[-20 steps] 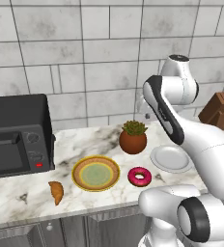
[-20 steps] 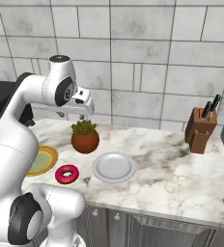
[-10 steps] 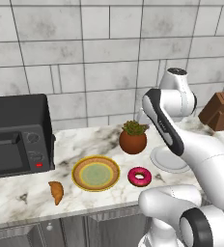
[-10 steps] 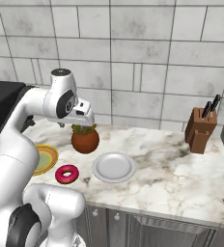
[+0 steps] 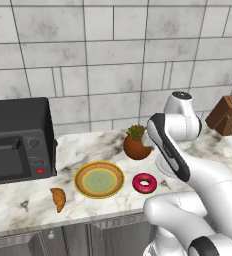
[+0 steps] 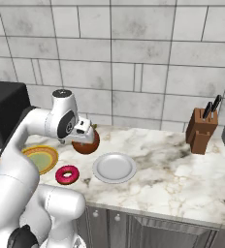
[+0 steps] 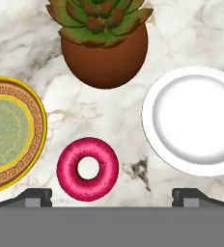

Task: Place the pastries on the plates.

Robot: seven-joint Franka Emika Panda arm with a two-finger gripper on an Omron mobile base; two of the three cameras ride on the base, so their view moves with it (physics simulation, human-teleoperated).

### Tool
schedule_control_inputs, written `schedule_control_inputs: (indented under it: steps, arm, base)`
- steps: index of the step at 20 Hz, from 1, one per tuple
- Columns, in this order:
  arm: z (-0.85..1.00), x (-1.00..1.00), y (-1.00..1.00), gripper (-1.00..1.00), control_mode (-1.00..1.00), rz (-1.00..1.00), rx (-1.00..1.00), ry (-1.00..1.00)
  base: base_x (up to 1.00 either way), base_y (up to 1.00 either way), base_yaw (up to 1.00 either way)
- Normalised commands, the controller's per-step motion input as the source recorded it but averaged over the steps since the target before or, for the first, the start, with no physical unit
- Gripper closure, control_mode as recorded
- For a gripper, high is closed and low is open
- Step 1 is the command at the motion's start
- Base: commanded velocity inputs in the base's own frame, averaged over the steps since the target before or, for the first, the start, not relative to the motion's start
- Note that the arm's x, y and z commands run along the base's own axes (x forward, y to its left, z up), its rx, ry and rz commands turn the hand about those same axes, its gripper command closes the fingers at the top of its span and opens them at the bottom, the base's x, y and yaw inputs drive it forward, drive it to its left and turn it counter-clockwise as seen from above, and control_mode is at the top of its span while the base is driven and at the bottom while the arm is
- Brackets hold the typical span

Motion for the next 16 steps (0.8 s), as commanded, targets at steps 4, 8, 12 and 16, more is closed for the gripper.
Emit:
schedule_control_inputs:
  steps: [4, 8, 12, 16]
  arm:
    - [-0.39, -0.04, 0.05, -1.0, -1.0, 0.0, 0.0, 0.04]
    - [-0.38, -0.02, 0.06, -1.0, -1.0, 0.0, 0.0, 0.03]
    - [-0.43, 0.0, 0.07, -1.0, -1.0, 0.0, 0.0, 0.0]
    - [-0.43, 0.0, 0.06, -1.0, -1.0, 0.0, 0.0, 0.01]
  base:
    - [0.0, 0.0, 0.0]
    - [0.0, 0.0, 0.0]
    - [0.0, 0.0, 0.0]
    - [0.0, 0.0, 0.0]
